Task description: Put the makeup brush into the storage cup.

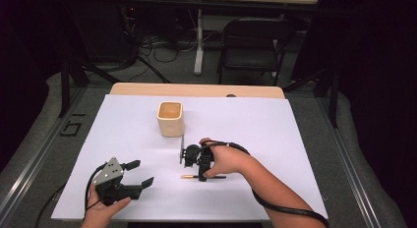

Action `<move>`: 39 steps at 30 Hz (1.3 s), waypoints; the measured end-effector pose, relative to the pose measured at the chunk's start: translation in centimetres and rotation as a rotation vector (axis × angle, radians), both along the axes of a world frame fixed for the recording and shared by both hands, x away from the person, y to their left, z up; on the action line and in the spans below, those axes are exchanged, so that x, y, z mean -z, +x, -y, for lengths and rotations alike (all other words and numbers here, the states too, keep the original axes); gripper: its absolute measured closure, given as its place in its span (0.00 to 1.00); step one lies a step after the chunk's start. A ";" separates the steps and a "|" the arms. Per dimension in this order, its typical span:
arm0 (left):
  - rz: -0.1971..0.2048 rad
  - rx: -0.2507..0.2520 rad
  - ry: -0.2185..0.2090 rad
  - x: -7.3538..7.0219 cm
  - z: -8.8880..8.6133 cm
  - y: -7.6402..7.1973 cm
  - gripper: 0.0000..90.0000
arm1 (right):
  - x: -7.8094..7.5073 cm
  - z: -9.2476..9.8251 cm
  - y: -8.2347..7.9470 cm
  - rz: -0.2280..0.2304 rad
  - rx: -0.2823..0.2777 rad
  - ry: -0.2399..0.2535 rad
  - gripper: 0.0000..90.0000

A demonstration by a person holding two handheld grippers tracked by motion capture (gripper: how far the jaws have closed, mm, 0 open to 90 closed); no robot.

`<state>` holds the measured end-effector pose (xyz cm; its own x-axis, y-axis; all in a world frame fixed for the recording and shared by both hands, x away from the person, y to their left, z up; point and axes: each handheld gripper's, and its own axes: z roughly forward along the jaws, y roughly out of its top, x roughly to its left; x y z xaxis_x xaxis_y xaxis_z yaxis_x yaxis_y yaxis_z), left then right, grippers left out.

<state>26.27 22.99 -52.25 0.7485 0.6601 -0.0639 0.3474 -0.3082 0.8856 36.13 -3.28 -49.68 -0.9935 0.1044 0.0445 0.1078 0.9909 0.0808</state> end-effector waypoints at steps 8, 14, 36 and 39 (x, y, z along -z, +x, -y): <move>0.000 -0.001 0.001 0.0 0.0 0.0 0.25 | 0.4 -0.6 -0.1 0.015 -0.015 0.003 0.63; 0.000 0.001 0.004 0.0 0.0 0.0 0.25 | 1.0 -0.7 0.1 0.016 -0.017 -0.001 0.67; -0.001 0.003 0.005 0.1 0.0 0.0 0.25 | 2.8 -1.3 0.3 0.033 -0.041 -0.082 0.75; -0.001 0.003 0.005 0.1 0.0 0.0 0.25 | 2.9 -1.2 0.4 0.029 -0.035 -0.081 0.76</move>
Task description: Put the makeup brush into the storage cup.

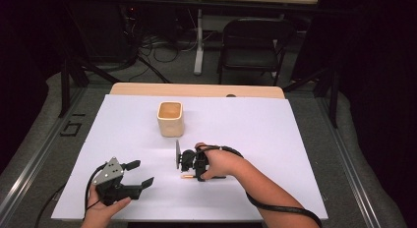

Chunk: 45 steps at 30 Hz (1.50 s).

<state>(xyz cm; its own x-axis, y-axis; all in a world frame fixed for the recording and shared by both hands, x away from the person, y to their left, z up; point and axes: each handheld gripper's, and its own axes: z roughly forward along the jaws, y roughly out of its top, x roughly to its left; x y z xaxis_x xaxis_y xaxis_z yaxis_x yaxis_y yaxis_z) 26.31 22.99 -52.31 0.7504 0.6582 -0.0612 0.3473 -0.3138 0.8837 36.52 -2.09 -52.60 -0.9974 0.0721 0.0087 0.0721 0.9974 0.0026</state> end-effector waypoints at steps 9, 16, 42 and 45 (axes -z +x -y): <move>-0.002 -0.001 0.000 0.0 0.0 0.0 0.25 | 0.2 0.3 0.3 -0.008 0.004 0.013 0.85; -0.006 -0.003 -0.001 0.0 0.0 0.0 0.25 | 0.1 0.4 0.3 -0.008 0.004 0.019 0.92; -0.003 0.002 -0.006 0.1 0.1 0.0 0.27 | -2.8 3.0 0.3 -0.086 0.060 0.222 0.93; -0.006 0.002 0.001 0.1 0.1 0.0 0.27 | -3.1 3.5 0.4 -0.100 0.084 0.265 0.93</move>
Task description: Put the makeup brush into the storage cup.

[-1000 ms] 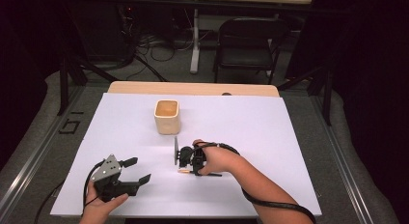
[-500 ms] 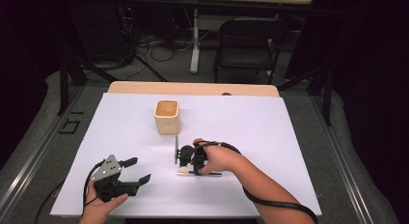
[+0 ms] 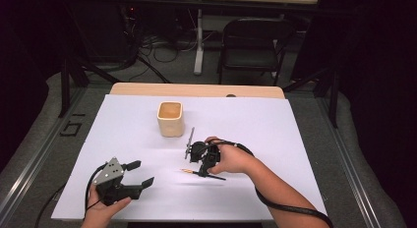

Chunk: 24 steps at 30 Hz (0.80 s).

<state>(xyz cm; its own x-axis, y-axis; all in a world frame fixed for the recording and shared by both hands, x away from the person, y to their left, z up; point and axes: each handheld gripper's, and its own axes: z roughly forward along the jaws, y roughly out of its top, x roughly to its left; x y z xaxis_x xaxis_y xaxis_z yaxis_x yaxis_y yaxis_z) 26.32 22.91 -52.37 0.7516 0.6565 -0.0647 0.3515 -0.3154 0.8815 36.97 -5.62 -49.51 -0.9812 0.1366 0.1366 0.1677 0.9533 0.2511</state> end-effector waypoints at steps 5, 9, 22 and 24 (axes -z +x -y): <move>-0.003 0.002 0.000 0.0 0.0 0.0 0.27 | -0.6 1.3 0.3 -0.054 0.073 0.118 0.93; -0.003 0.002 -0.001 0.1 0.1 0.0 0.27 | -0.6 1.6 0.3 -0.088 0.090 0.156 0.93; -0.057 0.012 -0.059 0.2 1.0 0.4 0.34 | -0.6 2.6 -0.6 0.044 0.180 0.315 0.93; -0.061 0.015 -0.072 0.2 1.3 0.5 0.35 | -0.5 2.6 -0.9 0.060 0.191 0.343 0.93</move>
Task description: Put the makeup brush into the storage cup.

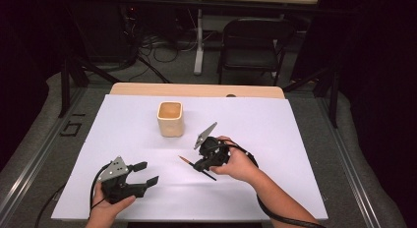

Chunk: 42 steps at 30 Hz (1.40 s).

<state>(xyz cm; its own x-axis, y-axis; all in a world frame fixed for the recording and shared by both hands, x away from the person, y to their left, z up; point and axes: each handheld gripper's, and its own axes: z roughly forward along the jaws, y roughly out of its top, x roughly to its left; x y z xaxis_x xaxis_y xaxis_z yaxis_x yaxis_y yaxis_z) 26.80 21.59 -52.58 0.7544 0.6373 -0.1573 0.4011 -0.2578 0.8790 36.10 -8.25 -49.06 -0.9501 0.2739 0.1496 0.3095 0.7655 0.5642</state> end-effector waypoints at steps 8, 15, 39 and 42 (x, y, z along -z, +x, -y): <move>-0.018 0.013 -0.017 -0.3 0.8 0.4 0.37 | -0.2 1.4 -0.8 0.046 0.065 0.149 0.93; -0.010 0.015 -0.028 -0.7 1.7 0.8 0.38 | -0.1 2.9 -2.2 0.116 0.138 0.273 0.93; -0.088 0.066 -0.204 -2.1 5.3 2.9 0.56 | 0.2 2.9 -4.6 0.245 0.203 0.347 0.93; -0.105 0.067 -0.226 -2.1 5.5 3.1 0.60 | 0.3 2.7 -4.6 0.244 0.204 0.348 0.93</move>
<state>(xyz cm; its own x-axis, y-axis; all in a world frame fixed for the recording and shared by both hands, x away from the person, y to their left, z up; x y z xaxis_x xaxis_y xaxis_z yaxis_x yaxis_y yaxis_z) 29.86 16.09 -50.49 0.7657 0.5262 -0.3700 0.4822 -0.0888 0.8716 31.47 -10.97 -49.35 -0.9010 0.4315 0.0450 0.2605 0.4553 0.8513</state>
